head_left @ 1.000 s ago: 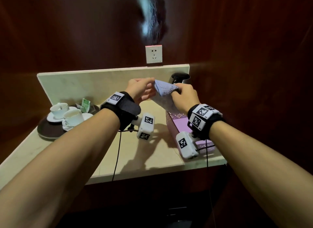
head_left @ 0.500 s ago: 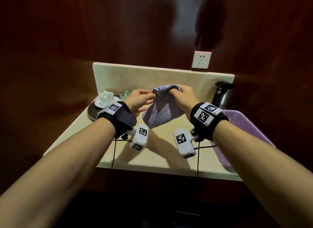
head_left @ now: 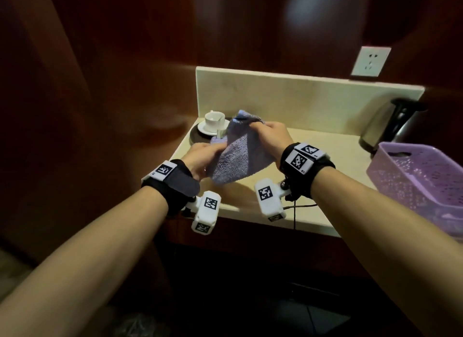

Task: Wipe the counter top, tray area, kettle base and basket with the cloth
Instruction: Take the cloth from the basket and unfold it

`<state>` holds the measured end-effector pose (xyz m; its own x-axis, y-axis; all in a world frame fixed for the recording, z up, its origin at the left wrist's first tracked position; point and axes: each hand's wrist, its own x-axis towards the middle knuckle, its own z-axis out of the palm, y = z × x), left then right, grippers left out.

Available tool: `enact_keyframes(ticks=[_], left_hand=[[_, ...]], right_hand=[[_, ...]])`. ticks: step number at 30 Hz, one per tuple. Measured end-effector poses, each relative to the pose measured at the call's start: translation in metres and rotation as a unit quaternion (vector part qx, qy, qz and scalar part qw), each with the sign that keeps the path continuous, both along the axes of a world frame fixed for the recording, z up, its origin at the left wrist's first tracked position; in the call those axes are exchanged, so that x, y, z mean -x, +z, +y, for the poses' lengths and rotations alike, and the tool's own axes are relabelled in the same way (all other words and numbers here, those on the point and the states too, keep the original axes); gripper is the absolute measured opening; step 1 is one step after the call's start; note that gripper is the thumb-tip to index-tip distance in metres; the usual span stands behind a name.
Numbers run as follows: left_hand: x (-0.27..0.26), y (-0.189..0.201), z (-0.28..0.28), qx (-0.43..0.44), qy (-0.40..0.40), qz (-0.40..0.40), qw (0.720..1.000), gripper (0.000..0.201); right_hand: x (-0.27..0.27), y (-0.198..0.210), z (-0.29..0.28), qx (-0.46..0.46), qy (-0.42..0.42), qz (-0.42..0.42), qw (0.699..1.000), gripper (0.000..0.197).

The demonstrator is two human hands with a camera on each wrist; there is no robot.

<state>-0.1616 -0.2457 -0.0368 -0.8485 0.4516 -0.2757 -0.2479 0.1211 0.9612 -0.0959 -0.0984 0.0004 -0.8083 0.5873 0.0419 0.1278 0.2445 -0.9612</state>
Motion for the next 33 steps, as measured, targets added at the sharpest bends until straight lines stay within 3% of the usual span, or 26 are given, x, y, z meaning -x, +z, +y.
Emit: enact_keyframes(ticks=[2,5,8,13,19,26,33], left_hand=[[0.006,-0.012,-0.016,0.031,0.029,0.034,0.999,0.01],[0.015,-0.023,-0.036,0.064,0.075,0.09,0.991,0.033],[0.015,-0.028,-0.049,0.069,0.056,0.133,0.987,0.037],[0.012,-0.045,-0.069,0.15,0.031,0.22,0.963,0.034],[0.013,-0.062,-0.084,0.223,0.017,0.262,0.939,0.034],[0.02,-0.059,-0.086,0.277,0.031,0.283,0.918,0.033],[0.041,-0.051,-0.074,0.288,0.065,0.271,0.916,0.035]], right_hand=[[0.0,-0.014,-0.013,-0.018,-0.02,-0.024,0.999,0.032],[-0.004,-0.034,-0.024,-0.037,-0.02,-0.073,0.996,0.021],[-0.009,-0.048,-0.032,-0.039,-0.012,-0.127,0.991,0.012],[-0.021,-0.065,-0.046,-0.056,-0.022,-0.17,0.984,0.028],[-0.037,-0.079,-0.058,-0.148,-0.022,-0.221,0.964,0.036],[-0.026,-0.085,-0.056,-0.165,0.0,-0.219,0.962,0.023],[0.003,-0.083,-0.038,-0.185,0.013,-0.208,0.96,0.029]])
